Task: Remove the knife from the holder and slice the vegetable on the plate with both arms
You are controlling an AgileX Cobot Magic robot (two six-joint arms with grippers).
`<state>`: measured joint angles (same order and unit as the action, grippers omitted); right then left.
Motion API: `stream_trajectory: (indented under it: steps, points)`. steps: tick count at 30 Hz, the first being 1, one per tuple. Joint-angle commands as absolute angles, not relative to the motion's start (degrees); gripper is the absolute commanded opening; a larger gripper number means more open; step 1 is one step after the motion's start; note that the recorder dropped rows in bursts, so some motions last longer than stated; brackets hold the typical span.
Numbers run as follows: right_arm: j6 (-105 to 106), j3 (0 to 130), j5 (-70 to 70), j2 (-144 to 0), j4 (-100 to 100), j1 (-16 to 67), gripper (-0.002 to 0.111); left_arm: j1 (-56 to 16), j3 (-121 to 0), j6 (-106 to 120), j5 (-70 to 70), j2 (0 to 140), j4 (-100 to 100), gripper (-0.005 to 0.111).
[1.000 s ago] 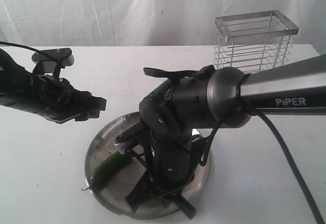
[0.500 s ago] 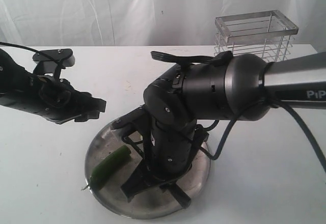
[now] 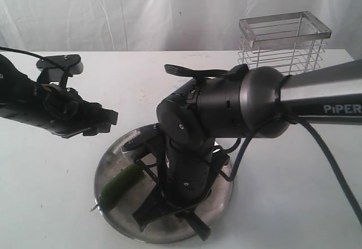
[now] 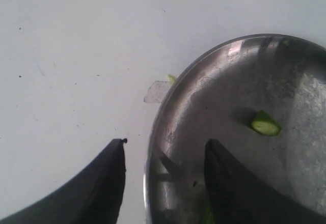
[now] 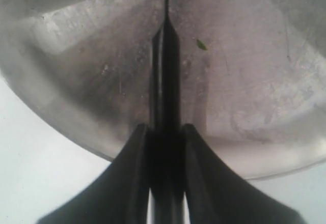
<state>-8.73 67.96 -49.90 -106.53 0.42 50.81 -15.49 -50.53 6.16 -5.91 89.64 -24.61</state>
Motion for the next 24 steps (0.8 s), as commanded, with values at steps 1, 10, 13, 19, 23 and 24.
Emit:
stream_trajectory:
  steps: [1, 10, 13, 19, 23, 24]
  points:
    - [-7.9, 68.0, -49.7, -107.4, 0.6, 50.9, 0.000, -15.4, -50.7, 6.2, -6.8, 89.6, -25.5, 0.052]
    - [-7.7, 68.0, -49.6, -109.2, 1.7, 50.9, 0.000, -16.7, -50.7, 6.0, -6.9, 89.6, -27.5, 0.052]
    - [-7.7, 68.0, -49.6, -109.2, 1.7, 50.9, 0.000, -18.8, -50.7, 6.5, -5.8, 89.7, -27.8, 0.052]
    - [-7.7, 68.0, -49.7, -109.2, 1.7, 50.9, 0.000, -19.4, -50.7, 6.3, -4.7, 91.1, -27.8, 0.052]
    - [-7.7, 68.0, -49.7, -109.2, 1.7, 50.9, 0.000, -19.6, -50.7, 6.3, -6.5, 93.1, -27.8, 0.052]
    - [-7.7, 68.0, -49.7, -109.2, 1.7, 50.9, 0.000, -19.6, -50.7, 6.3, -6.8, 93.4, -28.0, 0.052]
